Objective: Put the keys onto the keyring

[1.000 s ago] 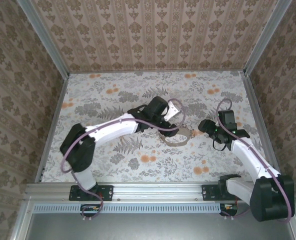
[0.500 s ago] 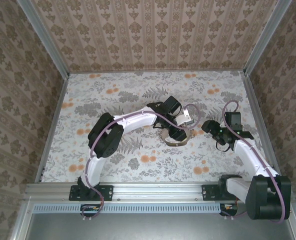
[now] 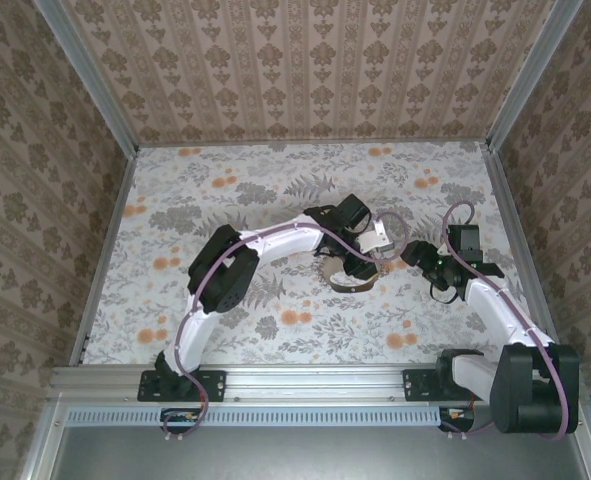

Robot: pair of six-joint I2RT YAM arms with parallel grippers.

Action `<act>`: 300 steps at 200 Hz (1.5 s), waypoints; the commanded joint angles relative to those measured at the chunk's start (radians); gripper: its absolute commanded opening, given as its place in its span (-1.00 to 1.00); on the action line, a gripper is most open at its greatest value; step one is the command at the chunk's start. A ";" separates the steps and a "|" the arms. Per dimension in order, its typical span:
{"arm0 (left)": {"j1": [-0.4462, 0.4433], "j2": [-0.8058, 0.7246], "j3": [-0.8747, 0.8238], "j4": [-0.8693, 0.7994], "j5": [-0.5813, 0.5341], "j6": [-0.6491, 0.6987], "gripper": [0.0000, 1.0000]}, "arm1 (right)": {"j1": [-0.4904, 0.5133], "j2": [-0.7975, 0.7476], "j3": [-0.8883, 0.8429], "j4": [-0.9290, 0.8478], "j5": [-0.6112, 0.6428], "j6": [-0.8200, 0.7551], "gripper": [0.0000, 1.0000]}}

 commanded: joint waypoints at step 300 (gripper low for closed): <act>-0.047 0.070 0.050 0.083 -0.050 0.030 -0.72 | -0.141 0.030 -0.005 0.002 -0.037 -0.001 0.54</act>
